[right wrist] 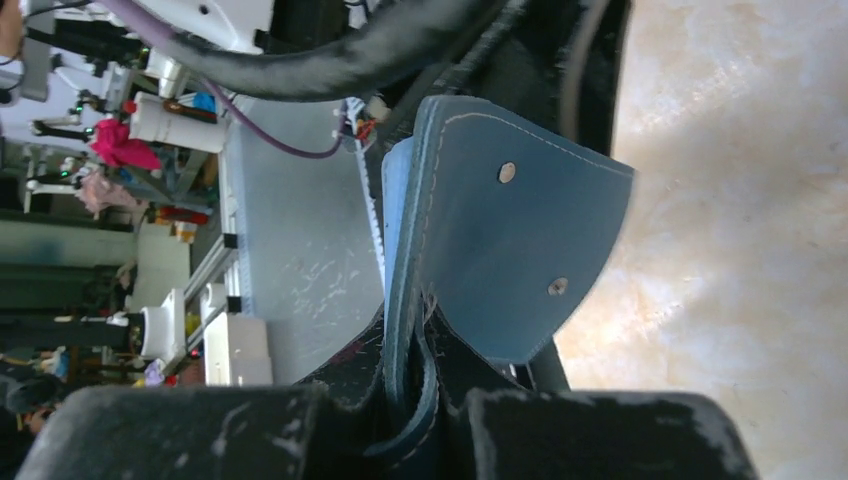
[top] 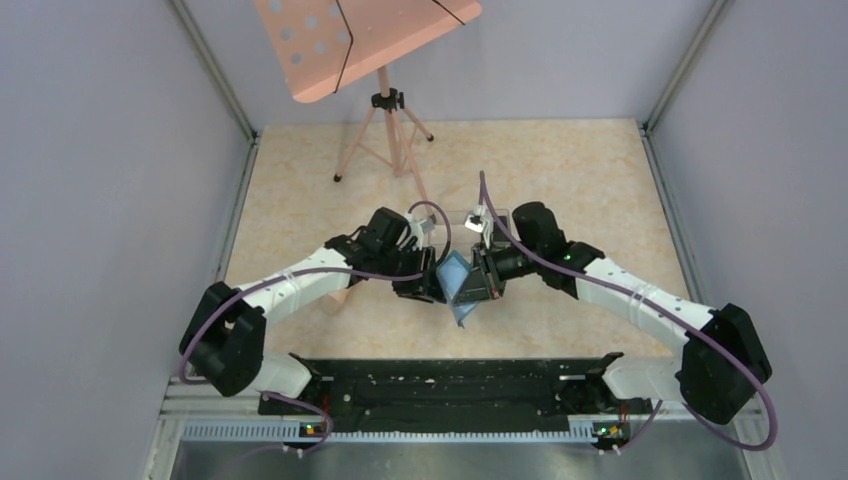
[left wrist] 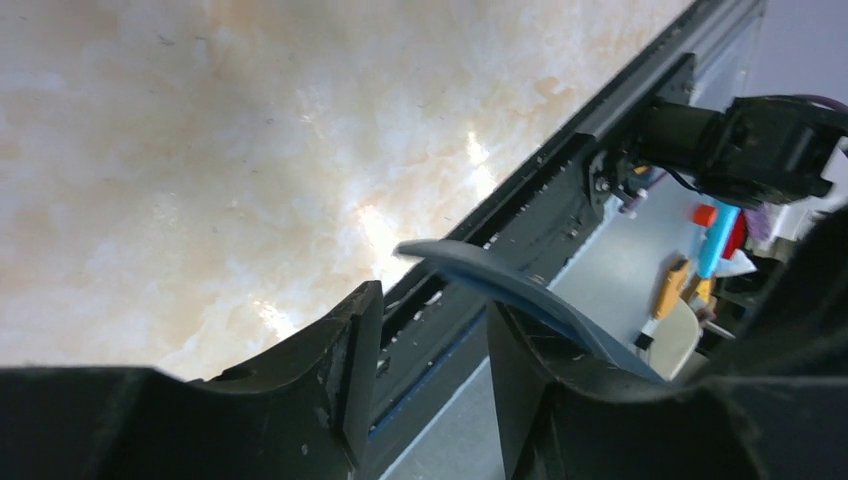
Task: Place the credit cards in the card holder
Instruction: Open the card holder at the center of the board.
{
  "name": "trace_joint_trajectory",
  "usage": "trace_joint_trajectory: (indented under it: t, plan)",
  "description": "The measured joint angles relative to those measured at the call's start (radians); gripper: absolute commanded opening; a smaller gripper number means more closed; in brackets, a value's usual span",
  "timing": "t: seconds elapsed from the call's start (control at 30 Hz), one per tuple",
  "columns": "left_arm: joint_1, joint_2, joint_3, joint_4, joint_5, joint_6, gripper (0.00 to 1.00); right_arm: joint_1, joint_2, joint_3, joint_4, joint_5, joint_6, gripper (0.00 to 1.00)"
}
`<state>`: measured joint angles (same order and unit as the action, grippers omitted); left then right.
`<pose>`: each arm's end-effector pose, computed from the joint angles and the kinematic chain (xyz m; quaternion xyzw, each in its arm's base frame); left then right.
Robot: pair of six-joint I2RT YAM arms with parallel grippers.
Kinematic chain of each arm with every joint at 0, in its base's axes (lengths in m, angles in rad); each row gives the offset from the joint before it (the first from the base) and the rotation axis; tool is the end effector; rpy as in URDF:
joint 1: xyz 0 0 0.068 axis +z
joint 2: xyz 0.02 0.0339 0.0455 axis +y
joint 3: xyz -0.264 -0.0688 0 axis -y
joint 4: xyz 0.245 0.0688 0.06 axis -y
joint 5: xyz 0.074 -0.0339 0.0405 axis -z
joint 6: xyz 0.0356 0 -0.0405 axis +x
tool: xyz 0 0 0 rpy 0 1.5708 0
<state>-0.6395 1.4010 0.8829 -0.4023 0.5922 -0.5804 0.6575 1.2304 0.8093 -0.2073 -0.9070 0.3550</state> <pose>0.2133 -0.1834 0.2221 0.1200 0.9032 -0.4017 0.0921 0.1868 0.1796 0.2606 -0.3173 0.7618 0.5393 0.1676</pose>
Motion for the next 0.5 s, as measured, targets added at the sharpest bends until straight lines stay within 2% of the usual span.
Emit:
trace_joint_trajectory:
  t: [0.07,0.13,0.5]
  plan:
    - [-0.007,0.012,0.000,0.003,-0.034,-0.008,0.61,0.000,-0.002,-0.016,0.040,-0.028,0.034,0.00]
    - [-0.013,0.018,0.000,0.008,-0.069,-0.019,0.65,0.001,-0.008,-0.031,0.074,-0.055,0.061,0.00]
    - [-0.060,0.017,0.014,0.029,-0.237,-0.065,0.67,0.000,-0.027,-0.096,0.182,-0.104,0.143,0.00]
